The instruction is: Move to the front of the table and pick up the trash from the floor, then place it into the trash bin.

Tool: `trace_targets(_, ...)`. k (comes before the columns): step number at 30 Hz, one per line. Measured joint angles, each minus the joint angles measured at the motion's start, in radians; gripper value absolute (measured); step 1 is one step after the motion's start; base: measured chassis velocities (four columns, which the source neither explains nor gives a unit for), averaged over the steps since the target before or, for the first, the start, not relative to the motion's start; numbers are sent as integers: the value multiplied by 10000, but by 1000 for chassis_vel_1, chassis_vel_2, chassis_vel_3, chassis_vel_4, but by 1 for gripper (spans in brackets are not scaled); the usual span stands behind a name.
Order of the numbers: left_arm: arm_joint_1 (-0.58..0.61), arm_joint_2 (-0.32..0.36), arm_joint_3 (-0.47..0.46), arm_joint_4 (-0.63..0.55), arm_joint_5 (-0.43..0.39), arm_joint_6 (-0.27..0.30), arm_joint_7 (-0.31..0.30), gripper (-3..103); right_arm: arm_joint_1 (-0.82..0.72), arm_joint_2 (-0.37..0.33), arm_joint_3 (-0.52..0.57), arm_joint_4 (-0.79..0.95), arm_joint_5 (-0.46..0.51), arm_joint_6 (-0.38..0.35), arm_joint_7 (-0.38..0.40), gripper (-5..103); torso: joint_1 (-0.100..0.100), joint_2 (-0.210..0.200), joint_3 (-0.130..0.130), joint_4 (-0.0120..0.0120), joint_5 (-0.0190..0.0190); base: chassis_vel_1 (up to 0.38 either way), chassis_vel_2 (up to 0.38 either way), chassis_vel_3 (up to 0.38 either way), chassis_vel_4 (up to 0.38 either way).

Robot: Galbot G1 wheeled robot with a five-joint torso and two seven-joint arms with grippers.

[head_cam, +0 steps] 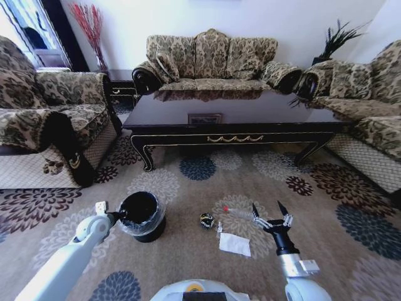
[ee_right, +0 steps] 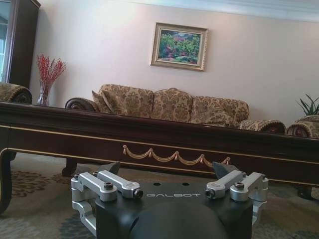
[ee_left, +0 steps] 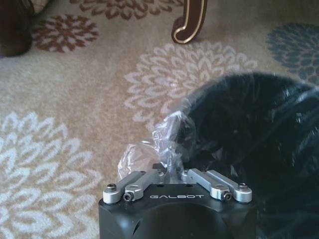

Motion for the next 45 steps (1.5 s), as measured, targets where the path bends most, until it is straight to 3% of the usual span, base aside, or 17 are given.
trace_targets(3,118,36,-169,-204,-57,-20,22,3,21,-3,-35,-22,-3,4,0,100,0,0,1,2,4,0,0,0,0)
trace_targets(10,384,64,-548,-651,-61,-202,-48,3,103,-53,-30,-185,-2,27,89,100,1,-1,-1,-1,9,0,0,0,0)
trace_targets(21,767,523,-980,-1851,-4,-334,-572,3,541,-277,-115,-1057,716,-374,1172,100,0,-1,-3,-2,12,0,0,0,0)
trace_targets(25,769,659,-873,-2164,-8,-343,-576,3,883,-523,-184,-1423,1477,-871,1795,100,0,0,-3,-3,14,0,0,0,0)
trace_targets(27,942,702,-901,-2378,-1,-342,-575,3,1330,-940,-619,-1498,2796,-1637,2827,100,0,0,-3,-4,12,0,0,0,0)
trace_targets(28,942,702,-901,-2378,-1,-342,-575,3,1330,-940,-619,-1498,2796,-1637,2827,100,0,0,-3,-4,12,0,0,0,0)
trace_targets(30,1278,709,-1139,-2583,84,-343,-592,3,1929,-1412,-1299,-1432,4197,-2463,4099,100,0,0,-3,1,12,0,0,0,0)
trace_targets(33,1524,718,-1320,-2719,208,-343,-622,3,2339,-1710,-1745,-1454,4910,-2803,4754,100,0,0,-3,3,13,0,0,0,0)
trace_targets(34,1814,720,-1495,-2929,333,-350,-633,3,2743,-2151,-2300,-1662,5215,-2989,5139,100,0,0,-3,5,13,0,0,0,0)
trace_targets(37,2090,720,-1680,-3173,380,-350,-672,3,3155,-2706,-2776,-2109,4843,-2964,5100,100,0,0,-2,4,10,0,0,0,0)
trace_targets(40,2516,711,-2004,-3568,396,-351,-744,3,3975,-3609,-3438,-3161,4021,-2584,4424,100,0,0,-3,0,15,0,0,0,0)
trace_targets(41,2516,711,-2004,-3568,396,-351,-744,3,3975,-3609,-3438,-3161,4021,-2584,4424,100,0,0,-3,0,15,0,0,0,0)
trace_targets(44,2807,669,-2258,-3788,423,-352,-818,3,5219,-4665,-4282,-4393,3688,-2079,3116,100,0,0,-3,0,15,0,0,0,0)
trace_targets(45,2807,669,-2258,-3788,423,-352,-818,3,5219,-4665,-4282,-4393,3688,-2079,3116,100,0,0,-3,0,15,0,0,0,0)
